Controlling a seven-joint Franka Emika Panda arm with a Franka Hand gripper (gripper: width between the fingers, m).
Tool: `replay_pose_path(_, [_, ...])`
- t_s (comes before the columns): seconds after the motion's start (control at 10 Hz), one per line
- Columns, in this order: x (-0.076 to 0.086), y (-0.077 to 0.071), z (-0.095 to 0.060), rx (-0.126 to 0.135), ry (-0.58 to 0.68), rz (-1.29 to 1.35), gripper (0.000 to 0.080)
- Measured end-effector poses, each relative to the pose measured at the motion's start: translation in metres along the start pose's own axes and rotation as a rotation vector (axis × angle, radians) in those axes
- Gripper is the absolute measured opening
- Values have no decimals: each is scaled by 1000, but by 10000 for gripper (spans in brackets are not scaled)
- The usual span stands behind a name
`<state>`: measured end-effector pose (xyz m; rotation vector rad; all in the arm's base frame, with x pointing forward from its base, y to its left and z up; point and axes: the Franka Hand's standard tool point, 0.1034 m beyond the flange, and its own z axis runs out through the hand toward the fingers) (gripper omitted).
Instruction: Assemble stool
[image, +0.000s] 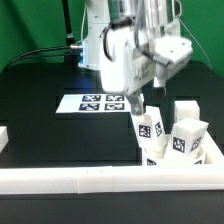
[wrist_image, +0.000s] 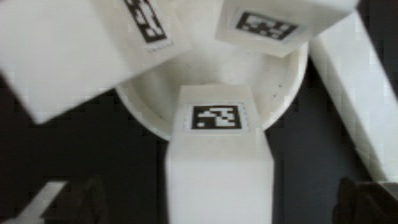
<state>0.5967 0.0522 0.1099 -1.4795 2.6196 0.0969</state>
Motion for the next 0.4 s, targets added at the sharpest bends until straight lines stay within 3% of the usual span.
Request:
replay_pose_path(0.1, [-5, -1, -11, 9, -19, -3, 648])
replay_pose_path(0.4, [-3, 0, -6, 6, -11, -4, 649])
